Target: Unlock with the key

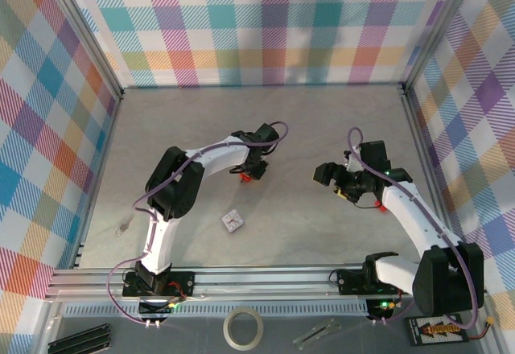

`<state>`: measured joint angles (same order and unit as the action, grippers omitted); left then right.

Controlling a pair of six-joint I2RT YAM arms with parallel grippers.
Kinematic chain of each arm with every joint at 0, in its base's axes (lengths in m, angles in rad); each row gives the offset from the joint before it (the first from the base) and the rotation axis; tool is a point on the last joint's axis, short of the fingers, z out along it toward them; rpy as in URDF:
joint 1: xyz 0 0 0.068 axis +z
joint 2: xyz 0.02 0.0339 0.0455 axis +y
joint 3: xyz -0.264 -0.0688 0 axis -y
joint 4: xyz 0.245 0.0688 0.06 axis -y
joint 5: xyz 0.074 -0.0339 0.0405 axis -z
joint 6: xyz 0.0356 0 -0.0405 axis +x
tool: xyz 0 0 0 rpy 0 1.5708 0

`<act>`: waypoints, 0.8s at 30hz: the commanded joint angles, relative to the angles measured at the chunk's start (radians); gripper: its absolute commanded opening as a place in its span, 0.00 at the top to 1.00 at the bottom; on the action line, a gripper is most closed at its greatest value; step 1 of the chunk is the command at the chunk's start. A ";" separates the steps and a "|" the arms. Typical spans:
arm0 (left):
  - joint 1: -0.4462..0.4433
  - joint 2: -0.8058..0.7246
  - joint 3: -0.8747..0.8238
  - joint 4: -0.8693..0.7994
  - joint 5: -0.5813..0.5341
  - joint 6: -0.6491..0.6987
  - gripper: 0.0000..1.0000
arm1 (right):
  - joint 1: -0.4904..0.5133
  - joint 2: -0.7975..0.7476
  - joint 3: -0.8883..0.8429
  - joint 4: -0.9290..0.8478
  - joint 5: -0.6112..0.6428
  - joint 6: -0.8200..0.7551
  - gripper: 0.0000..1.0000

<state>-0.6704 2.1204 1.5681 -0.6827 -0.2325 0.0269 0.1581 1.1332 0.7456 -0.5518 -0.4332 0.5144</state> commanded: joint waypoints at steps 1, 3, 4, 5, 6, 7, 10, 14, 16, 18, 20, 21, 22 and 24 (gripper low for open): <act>0.069 0.059 0.005 -0.027 -0.092 -0.101 0.84 | 0.001 -0.043 -0.016 -0.036 0.008 -0.014 0.07; 0.075 0.058 0.015 -0.033 -0.078 -0.135 0.74 | 0.001 -0.060 -0.017 -0.050 0.013 -0.016 0.07; 0.075 0.055 0.022 -0.042 -0.079 -0.158 0.68 | 0.001 -0.069 -0.018 -0.057 0.014 -0.016 0.07; 0.075 0.053 0.027 -0.047 -0.073 -0.176 0.64 | 0.001 -0.076 -0.017 -0.064 0.015 -0.017 0.07; 0.076 0.044 0.028 -0.048 -0.070 -0.205 0.57 | 0.001 -0.084 -0.018 -0.072 0.016 -0.018 0.07; 0.078 0.036 0.026 -0.046 -0.060 -0.229 0.51 | 0.001 -0.094 -0.017 -0.080 0.017 -0.018 0.07; 0.096 -0.013 0.014 -0.028 -0.015 -0.299 0.40 | 0.001 -0.118 -0.008 -0.110 0.024 -0.021 0.07; 0.136 -0.123 -0.018 0.013 0.059 -0.382 0.13 | 0.001 -0.155 0.016 -0.164 0.033 -0.027 0.07; 0.158 -0.211 -0.053 0.056 0.106 -0.423 0.07 | 0.001 -0.181 0.029 -0.200 0.042 -0.032 0.07; 0.183 -0.303 -0.098 0.109 0.157 -0.465 0.06 | 0.001 -0.206 0.042 -0.241 0.057 -0.038 0.07; 0.206 -0.403 -0.155 0.177 0.204 -0.499 0.06 | 0.001 -0.233 0.054 -0.288 0.084 -0.039 0.05; 0.216 -0.455 -0.182 0.212 0.227 -0.510 0.05 | 0.001 -0.246 0.062 -0.316 0.098 -0.039 0.05; 0.224 -0.496 -0.206 0.240 0.243 -0.514 0.05 | 0.001 -0.256 0.070 -0.339 0.111 -0.037 0.05; 0.234 -0.596 -0.247 0.284 0.260 -0.510 0.04 | 0.000 -0.274 0.093 -0.395 0.148 -0.030 0.04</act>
<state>-0.4484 1.6333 1.3697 -0.5068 -0.0502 -0.4328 0.1581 0.8856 0.7895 -0.8318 -0.3416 0.4919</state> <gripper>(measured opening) 0.960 0.958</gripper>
